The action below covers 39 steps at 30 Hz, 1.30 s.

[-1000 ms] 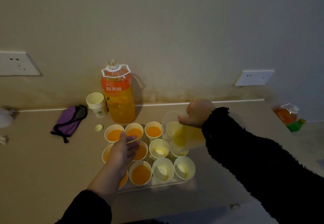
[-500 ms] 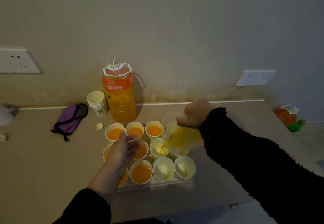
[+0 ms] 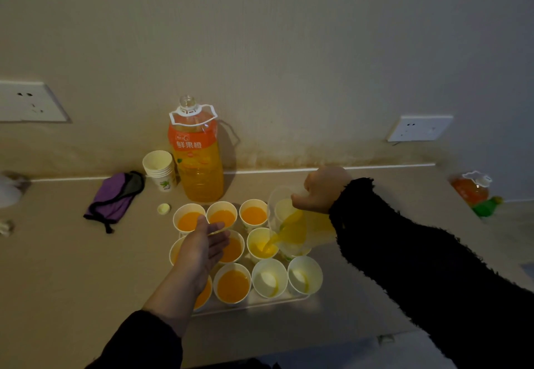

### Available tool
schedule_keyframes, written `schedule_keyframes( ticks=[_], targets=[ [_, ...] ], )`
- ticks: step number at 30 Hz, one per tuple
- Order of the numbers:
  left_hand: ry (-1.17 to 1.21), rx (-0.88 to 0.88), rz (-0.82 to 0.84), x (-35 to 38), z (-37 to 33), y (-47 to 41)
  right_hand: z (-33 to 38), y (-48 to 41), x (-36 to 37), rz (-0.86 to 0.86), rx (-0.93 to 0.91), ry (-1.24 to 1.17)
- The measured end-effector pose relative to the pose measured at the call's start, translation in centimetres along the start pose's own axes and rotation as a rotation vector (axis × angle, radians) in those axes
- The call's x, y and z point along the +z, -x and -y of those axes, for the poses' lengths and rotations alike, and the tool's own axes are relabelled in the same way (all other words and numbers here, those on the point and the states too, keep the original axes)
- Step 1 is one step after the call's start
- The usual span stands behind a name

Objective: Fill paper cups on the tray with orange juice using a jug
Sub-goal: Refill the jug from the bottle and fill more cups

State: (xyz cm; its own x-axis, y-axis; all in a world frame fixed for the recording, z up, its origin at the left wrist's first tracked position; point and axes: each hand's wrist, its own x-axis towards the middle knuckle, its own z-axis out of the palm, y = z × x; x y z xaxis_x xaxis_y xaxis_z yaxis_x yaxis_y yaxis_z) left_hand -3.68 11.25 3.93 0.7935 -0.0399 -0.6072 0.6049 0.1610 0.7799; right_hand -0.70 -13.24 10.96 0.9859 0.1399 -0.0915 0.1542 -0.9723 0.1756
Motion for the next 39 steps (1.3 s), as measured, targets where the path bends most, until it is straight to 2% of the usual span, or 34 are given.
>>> schedule_keyframes(
  ticks=[39],
  targets=[
    [0.016,-0.025,-0.019,-0.04,-0.14,-0.47,0.51,-0.82,-0.41,0.034,0.005,0.015]
  ],
)
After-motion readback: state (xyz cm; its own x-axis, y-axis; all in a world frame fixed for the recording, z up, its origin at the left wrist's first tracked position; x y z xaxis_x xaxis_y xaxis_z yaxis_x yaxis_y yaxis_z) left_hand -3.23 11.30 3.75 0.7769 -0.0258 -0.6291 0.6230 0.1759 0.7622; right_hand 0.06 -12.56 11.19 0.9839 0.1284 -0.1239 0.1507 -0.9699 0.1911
